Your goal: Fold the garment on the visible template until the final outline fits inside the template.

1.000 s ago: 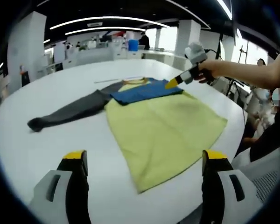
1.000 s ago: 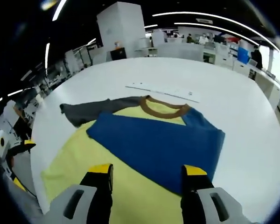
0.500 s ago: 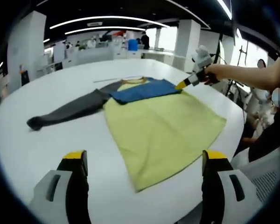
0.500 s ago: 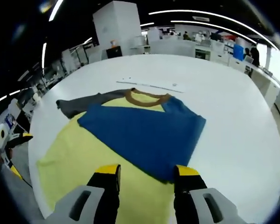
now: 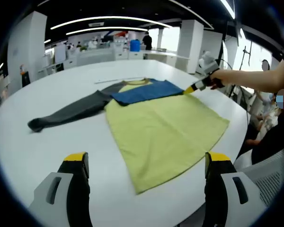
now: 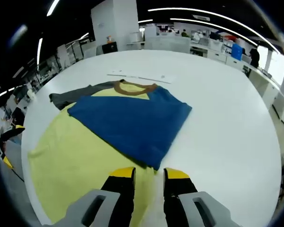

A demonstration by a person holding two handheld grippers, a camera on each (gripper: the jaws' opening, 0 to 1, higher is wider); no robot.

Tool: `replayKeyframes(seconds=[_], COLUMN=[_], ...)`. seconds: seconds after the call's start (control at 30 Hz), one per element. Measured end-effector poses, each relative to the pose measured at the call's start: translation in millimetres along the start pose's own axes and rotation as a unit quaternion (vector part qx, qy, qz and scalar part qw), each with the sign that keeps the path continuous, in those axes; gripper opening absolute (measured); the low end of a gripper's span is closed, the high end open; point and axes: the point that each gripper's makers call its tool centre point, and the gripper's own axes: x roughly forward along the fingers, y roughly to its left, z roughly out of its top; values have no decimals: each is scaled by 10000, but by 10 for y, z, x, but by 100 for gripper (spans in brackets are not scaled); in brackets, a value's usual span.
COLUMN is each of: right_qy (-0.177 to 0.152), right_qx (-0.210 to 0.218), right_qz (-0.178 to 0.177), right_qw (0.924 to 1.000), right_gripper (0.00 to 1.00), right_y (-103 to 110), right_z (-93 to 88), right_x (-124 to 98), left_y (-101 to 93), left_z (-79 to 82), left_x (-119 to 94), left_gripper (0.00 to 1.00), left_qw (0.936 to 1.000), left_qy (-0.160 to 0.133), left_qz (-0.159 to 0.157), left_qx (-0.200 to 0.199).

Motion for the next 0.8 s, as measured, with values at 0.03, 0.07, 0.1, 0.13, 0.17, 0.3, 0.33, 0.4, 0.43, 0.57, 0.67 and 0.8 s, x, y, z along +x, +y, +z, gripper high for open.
replayKeyframes(seconds=[0.03,0.07,0.1,0.13,0.17,0.3,0.33,0.4,0.43,0.57,0.67,0.8], right_qy=[0,2,-11,-25,-41,-60,-12,14,22,6,24,65], right_qx=[38,124,157,176,180,189,195,199,180,180,167,10], right_qz=[-26,-41,-36,-23,-20,-14,-22,-39,-55,-52,-46,-126], right_qw=[10000,9999,9999,9998,9998,9998,9998,9998,9998,9998,9998,9999], right_gripper=[13,12,12,12,12,7,5,4,4,1,0,0], right_y=[-23,-40,-38,-27,-24,-24,-26,-27,-36,-42,-44,-77], right_z=[-12,-23,-25,-23,-18,-13,-34,-55,-72,-77,-83,-92], right_x=[7,13,11,9,10,43,53,57,65,62,61,50], left_y=[2,3,6,5,5,7,9,6,5,9,3,-6], left_z=[0,-2,-5,-6,-5,-1,-1,12,24,76,103,126], left_x=[-4,-7,-12,-15,-19,-24,-24,-28,-32,-48,-49,-50], left_gripper=[99,99,99,99,99,99,99,99,99,99,99,99], left_qw=[10000,10000,10000,10000,10000,10000,10000,10000,10000,9999,9998,9996], left_qy=[-2,2,11,11,7,0,3,-23,-51,-171,-213,-266], left_qz=[4,7,17,19,20,28,29,22,20,24,18,-11], left_qx=[1,1,7,15,14,6,16,29,20,14,32,38])
